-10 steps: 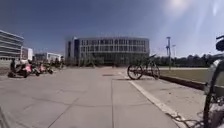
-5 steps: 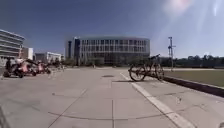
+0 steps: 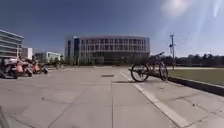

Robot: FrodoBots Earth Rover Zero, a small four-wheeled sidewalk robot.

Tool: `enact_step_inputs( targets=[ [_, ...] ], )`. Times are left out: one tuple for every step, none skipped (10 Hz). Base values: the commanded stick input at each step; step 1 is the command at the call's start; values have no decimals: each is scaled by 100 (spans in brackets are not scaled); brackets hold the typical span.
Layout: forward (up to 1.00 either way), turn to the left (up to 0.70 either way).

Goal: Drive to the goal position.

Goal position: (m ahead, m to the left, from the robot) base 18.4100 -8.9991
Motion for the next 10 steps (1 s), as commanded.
enact_step_inputs(
  targets=[
    [70,0],
    [70,0],
    [70,0],
    [70,0],
    [70,0],
    [70,0],
    [70,0],
    [70,0],
    [70,0],
    [70,0]
  ],
)
